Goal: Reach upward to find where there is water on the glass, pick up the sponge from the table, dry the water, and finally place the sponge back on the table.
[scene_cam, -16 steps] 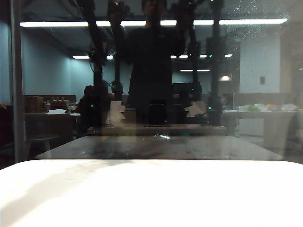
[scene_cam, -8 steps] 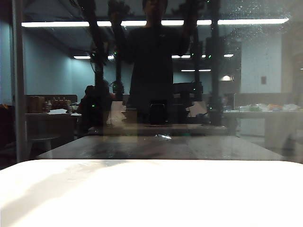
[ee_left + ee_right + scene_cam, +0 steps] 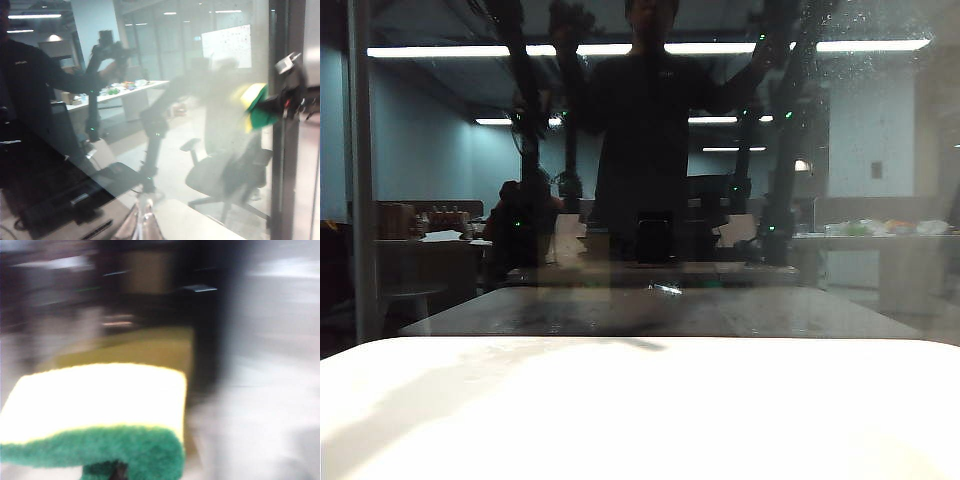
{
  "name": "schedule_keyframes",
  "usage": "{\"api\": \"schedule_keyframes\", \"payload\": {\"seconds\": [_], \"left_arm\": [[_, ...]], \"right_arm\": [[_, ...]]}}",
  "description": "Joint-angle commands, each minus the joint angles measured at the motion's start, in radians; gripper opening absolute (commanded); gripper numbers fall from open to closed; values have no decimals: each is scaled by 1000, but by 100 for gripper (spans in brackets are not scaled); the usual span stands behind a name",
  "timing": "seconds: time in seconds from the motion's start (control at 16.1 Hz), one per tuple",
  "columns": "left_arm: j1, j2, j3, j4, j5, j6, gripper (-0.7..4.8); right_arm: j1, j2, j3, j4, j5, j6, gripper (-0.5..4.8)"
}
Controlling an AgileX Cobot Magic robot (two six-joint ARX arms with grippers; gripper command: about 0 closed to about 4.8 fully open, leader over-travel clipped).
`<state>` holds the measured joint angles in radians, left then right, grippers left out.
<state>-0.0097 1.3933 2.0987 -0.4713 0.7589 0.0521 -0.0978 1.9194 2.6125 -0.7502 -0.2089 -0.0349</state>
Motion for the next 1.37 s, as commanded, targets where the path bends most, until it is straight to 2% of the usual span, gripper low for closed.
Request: {"api": "schedule_keyframes", "payload": {"seconds": [0.06,0.19,0.44,0.87,1.12,1.18,1.37], "left_arm": [[-1,-4,6,9,1,0,-5],[-1,-4,6,9,1,0,-5],[-1,-4,6,9,1,0,-5],[-1,-4,6,9,1,0,-5],[-1,-4,6,9,1,0,-5],[-1,-4,6,9,1,0,-5],[-1,-4,6,9,1,0,-5]], "right_arm": [[-96,-20,-1,35,51,1,-6],[-148,-39,-1,22,3,9,-6],[-130,-44,-1,13,-19,9,-6],[36,-48,-4,-38,-18,8,-6],[167,-2,-4,-37,15,7,-6],[225,35,-4,-26,17,8,-6],[301,86,-4,-5,43,8,-6]]}}
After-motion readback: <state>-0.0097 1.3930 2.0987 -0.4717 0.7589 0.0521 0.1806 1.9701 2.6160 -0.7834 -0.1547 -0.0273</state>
